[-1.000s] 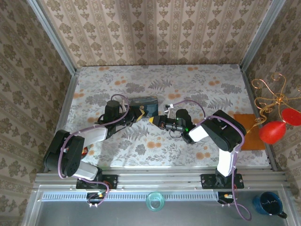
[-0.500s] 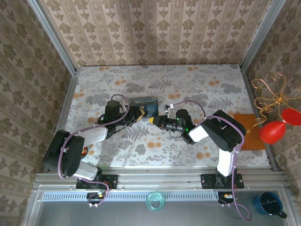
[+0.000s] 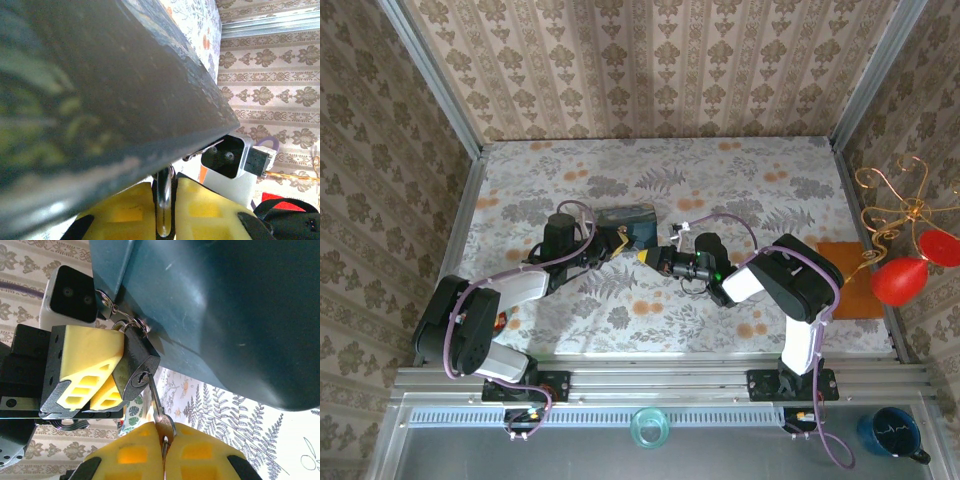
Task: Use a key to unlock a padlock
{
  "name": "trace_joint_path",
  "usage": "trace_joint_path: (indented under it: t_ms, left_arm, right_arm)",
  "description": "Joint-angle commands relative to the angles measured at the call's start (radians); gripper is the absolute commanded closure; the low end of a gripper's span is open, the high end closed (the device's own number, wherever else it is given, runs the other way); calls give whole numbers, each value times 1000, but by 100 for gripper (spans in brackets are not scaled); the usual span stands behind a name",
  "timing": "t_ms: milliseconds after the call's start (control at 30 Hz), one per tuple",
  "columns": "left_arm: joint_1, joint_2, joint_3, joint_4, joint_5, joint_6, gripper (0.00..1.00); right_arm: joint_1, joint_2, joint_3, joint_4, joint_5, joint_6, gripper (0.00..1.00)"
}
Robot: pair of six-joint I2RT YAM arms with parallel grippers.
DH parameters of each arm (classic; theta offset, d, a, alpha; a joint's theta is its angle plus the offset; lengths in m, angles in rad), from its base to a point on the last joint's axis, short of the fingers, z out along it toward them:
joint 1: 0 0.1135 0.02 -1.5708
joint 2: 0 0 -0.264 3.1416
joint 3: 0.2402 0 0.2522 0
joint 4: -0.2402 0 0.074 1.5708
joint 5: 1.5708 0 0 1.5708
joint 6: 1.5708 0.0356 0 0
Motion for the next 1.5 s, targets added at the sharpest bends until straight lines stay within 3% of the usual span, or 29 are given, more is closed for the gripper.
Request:
trace_joint_path:
  t_ms: [0,1267,1467]
  left_arm:
    - [-7,0,25,16,33,11,91]
    - [-6,2,17,18,41,19,90]
    - [-45,6,15,22,41,19,90]
  right_arm:
    - [8,-21,-14,33,4,-21,100]
    - [11,-29,-5,14,17,-42,100]
    - [11,-28,0,16,20,-40,100]
